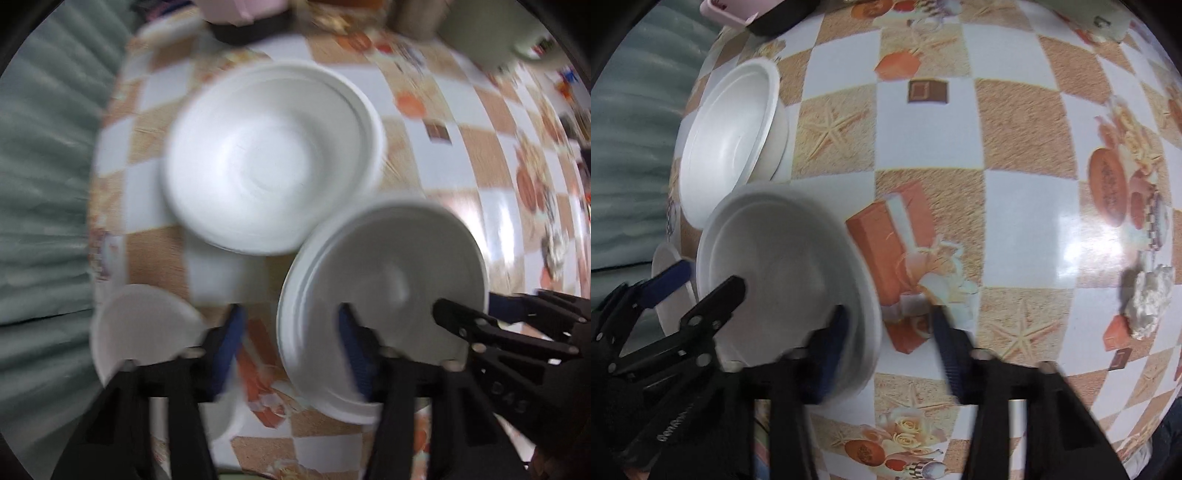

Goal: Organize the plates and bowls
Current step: 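Grip the white bowl rim with both grippers and lift it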

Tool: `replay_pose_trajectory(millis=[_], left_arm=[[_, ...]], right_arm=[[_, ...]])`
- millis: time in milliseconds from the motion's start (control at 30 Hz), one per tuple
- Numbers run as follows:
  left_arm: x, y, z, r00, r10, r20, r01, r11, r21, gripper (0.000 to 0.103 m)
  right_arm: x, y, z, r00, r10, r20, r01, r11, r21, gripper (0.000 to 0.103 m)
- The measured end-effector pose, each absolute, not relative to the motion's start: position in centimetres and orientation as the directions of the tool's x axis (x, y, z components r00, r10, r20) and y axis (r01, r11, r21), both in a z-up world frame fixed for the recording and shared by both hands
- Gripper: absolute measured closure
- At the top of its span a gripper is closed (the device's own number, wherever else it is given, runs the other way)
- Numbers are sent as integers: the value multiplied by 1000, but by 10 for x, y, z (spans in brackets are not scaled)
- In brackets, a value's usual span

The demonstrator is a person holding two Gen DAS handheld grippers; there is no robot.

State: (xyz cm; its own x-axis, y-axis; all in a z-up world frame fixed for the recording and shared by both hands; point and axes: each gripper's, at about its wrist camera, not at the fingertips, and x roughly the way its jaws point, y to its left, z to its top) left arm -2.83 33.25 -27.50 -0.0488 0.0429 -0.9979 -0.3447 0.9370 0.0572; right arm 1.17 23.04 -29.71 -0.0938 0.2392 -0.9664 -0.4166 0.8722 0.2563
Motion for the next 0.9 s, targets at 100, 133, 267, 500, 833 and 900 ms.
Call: replay_pose_trajectory(millis=[100, 133, 267, 500, 833, 900], left_arm=[[-29, 325, -286, -96, 8, -995, -336, 941, 40, 76], [-31, 321, -287, -92, 1, -996, -331, 943, 32, 77], [-46, 284, -287, -100, -7, -995, -260, 965, 19, 76], [-103, 196, -295, -120, -53, -991, -141, 989, -36, 74], [-133, 156, -311, -151, -19, -988, -29, 999, -15, 60], [-128, 159, -308, -150, -12, -989, -18, 1000, -9, 62]], right_arm=[[7, 227, -298, -94, 238, -967, -429, 867, 255, 84], [5, 223, -298, -94, 234, -968, -439, 863, 251, 84], [-18, 193, -300, -114, 205, -972, -455, 859, 235, 84], [-99, 108, -315, -141, 138, -980, -429, 884, 187, 83], [-148, 66, -335, -155, 159, -975, -363, 909, 206, 82], [-145, 67, -336, -170, 165, -971, -355, 910, 217, 82]])
